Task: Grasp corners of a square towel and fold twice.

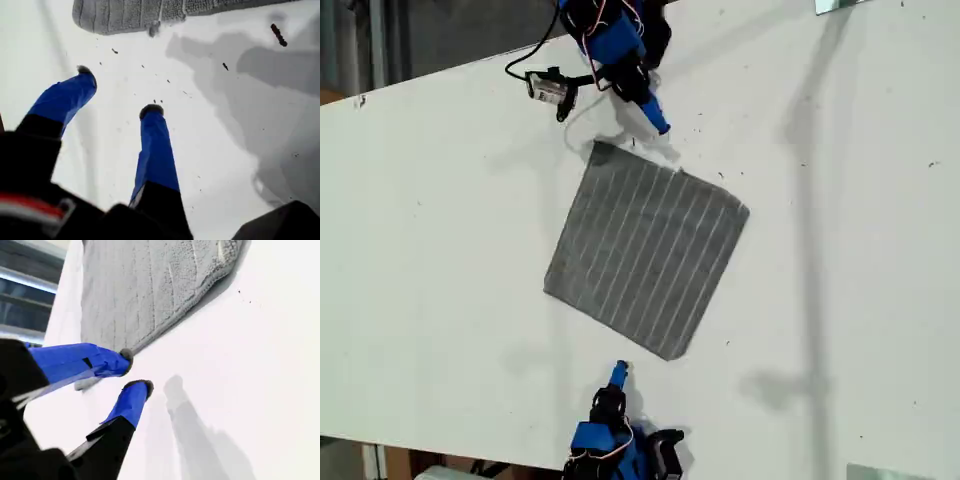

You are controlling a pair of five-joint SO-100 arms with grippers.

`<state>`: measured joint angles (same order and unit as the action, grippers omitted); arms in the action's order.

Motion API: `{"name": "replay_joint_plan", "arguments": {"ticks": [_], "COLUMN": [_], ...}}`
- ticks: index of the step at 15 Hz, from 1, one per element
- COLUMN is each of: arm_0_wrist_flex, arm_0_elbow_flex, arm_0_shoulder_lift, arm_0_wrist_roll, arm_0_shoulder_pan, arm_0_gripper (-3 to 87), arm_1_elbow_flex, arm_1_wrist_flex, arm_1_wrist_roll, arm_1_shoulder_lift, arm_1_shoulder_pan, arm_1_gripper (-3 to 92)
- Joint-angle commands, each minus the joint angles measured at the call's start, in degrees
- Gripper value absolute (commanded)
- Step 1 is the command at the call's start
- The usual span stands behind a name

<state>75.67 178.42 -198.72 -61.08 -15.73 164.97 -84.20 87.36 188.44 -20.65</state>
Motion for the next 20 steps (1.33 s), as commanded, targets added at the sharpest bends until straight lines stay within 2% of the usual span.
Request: {"name": "replay_joint_plan", "arguments": {"ticks": [1,3,4,5,9,10,11,13,14,15,16,17,18,20], "arm_0_wrist_flex": [-1.05,-1.85,-0.97,-1.41,0.00,0.09,0.18,-0.79,-0.70,-1.32,-1.32,-1.32,-1.23,-1.23], "arm_0_elbow_flex": [0.44,0.35,0.35,0.35,-0.18,-0.26,-0.35,0.00,0.18,0.53,0.53,0.53,0.62,0.62], "arm_0_shoulder_lift": [-0.26,-0.35,-0.35,-0.35,-0.35,-0.35,-0.35,-0.35,-0.35,0.00,1.05,1.32,2.55,2.20], "arm_0_wrist_roll": [-23.73,-27.33,-20.13,-19.42,-24.70,-26.19,-29.36,-31.55,-34.37,-36.65,-35.42,-33.93,-33.57,-32.70], "arm_0_shoulder_pan": [10.81,12.66,13.80,13.10,10.81,10.81,10.72,9.93,10.37,9.84,7.56,7.38,7.38,7.12], "arm_0_gripper": [8.8,8.9,8.7,8.7,10.5,5.9,1.1,1.1,5.1,7.9,9.5,11.5,12.8,14.7], "arm_1_elbow_flex": [-2.72,-2.37,-2.02,-2.29,-2.20,-2.29,-2.37,-2.37,-2.37,-3.16,-13.62,-33.13,-51.86,-81.74], "arm_1_wrist_flex": [-0.53,-0.18,0.18,-0.09,0.00,-0.09,-0.18,-0.09,3.96,14.33,18.90,15.21,10.99,2.55], "arm_1_wrist_roll": [-0.79,-0.35,-0.70,0.00,-0.53,-0.53,-0.53,0.97,-0.97,-7.12,-10.46,-12.66,-14.15,-15.82], "arm_1_shoulder_lift": [0.09,0.18,0.18,0.18,0.18,0.18,0.18,0.18,0.26,-3.43,-21.27,-51.77,-77.17,-110.39], "arm_1_shoulder_pan": [29.71,29.18,22.32,13.97,18.98,18.81,19.07,20.39,19.78,18.63,17.75,14.24,8.88,0.97], "arm_1_gripper": [22.1,22.4,22.5,20.4,16.4,10.9,11.4,17.5,21.6,24.1,26.5,33.9,35.3,36.2]}}
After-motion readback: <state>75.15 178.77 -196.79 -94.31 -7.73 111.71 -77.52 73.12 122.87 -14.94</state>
